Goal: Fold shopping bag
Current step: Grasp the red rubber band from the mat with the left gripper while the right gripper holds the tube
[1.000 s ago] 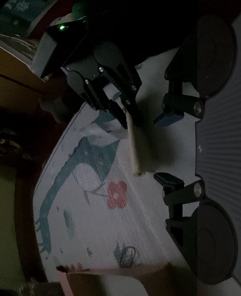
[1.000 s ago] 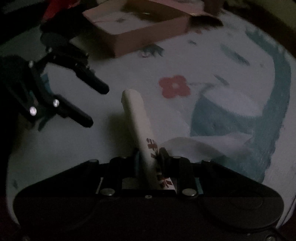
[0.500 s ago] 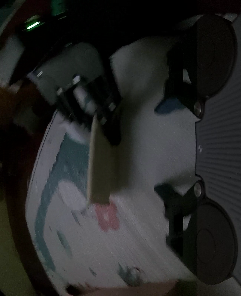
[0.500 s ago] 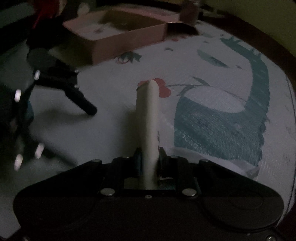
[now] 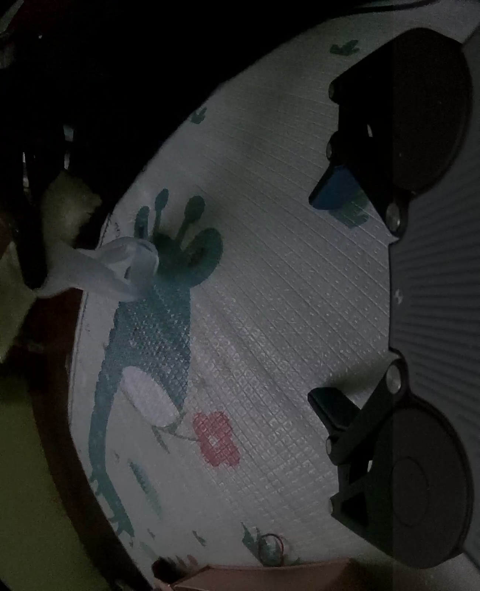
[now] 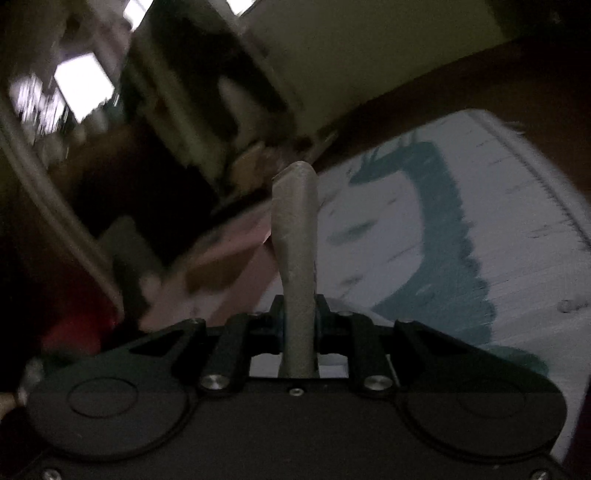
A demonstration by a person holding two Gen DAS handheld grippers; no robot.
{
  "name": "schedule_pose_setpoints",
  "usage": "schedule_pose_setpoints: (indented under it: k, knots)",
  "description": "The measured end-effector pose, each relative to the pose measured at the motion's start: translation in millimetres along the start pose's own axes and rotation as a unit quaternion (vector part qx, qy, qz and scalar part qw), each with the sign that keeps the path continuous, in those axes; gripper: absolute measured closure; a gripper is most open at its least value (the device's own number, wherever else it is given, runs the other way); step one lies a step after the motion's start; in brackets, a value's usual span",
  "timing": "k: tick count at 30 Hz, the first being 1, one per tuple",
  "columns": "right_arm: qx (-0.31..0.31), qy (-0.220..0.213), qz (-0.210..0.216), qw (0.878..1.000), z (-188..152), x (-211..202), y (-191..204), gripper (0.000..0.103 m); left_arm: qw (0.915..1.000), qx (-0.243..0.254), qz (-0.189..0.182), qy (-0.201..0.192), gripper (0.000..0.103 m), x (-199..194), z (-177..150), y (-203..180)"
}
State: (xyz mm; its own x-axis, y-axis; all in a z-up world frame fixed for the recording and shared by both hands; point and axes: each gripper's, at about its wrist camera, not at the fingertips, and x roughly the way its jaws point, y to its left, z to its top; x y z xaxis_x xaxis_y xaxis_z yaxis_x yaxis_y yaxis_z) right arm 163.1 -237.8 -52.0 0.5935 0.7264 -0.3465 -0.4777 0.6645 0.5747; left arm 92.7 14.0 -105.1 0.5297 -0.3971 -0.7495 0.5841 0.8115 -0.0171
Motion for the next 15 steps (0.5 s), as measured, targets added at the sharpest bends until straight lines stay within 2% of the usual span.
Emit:
schedule_pose_setpoints:
  k: [3, 5, 6, 7, 9, 11, 12, 13, 14, 15]
  knots:
    - [0.004, -0.018, -0.004, 1.0, 6.0, -5.0, -1.2, 0.087, 0.9999, -0.012, -0.005, -0.01, 0.001, -5.9, -1.8, 5.2]
    - [-0.004, -0.019, 0.006, 1.0, 7.8, -2.4, 4.3, 0.087, 0.998, -0.047, 0.025, -0.034, 0.009, -13.3, 2.6, 18.2]
    - [-0.007, -0.019, 0.011, 1.0, 8.1, -1.3, 6.4, 0.087, 0.9944, -0.077, 0.056, -0.046, 0.01, -16.8, 4.2, 27.9]
    - [-0.009, -0.016, 0.017, 1.0, 7.8, -0.6, 7.6, 0.087, 0.9888, -0.106, 0.088, -0.057, 0.015, -20.2, 5.8, 37.6]
    - [-0.014, -0.01, 0.028, 0.999, 7.6, 2.0, 10.3, 0.087, 0.972, -0.174, 0.138, -0.077, 0.029, -24.6, 6.3, 58.7]
    - [-0.02, -0.004, 0.037, 0.999, 6.9, 5.2, 12.6, 0.087, 0.9524, -0.237, 0.167, -0.095, 0.048, -23.7, 4.9, 74.9]
    - [-0.023, -0.001, 0.04, 0.999, 6.1, 5.9, 13.4, 0.087, 0.9426, -0.262, 0.179, -0.103, 0.052, -22.4, 4.3, 80.5]
    - [-0.026, 0.001, 0.044, 0.999, 5.9, 6.2, 14.0, 0.087, 0.9339, -0.283, 0.189, -0.11, 0.064, -19.8, 3.9, 84.0]
    - [-0.029, 0.002, 0.048, 0.998, 6.4, 5.8, 14.5, 0.087, 0.925, -0.302, 0.2, -0.115, 0.069, -17.1, 3.4, 87.3]
    - [-0.032, 0.004, 0.053, 0.998, 7.0, 5.4, 15.0, 0.087, 0.9165, -0.317, 0.213, -0.119, 0.069, -14.0, 2.9, 89.5]
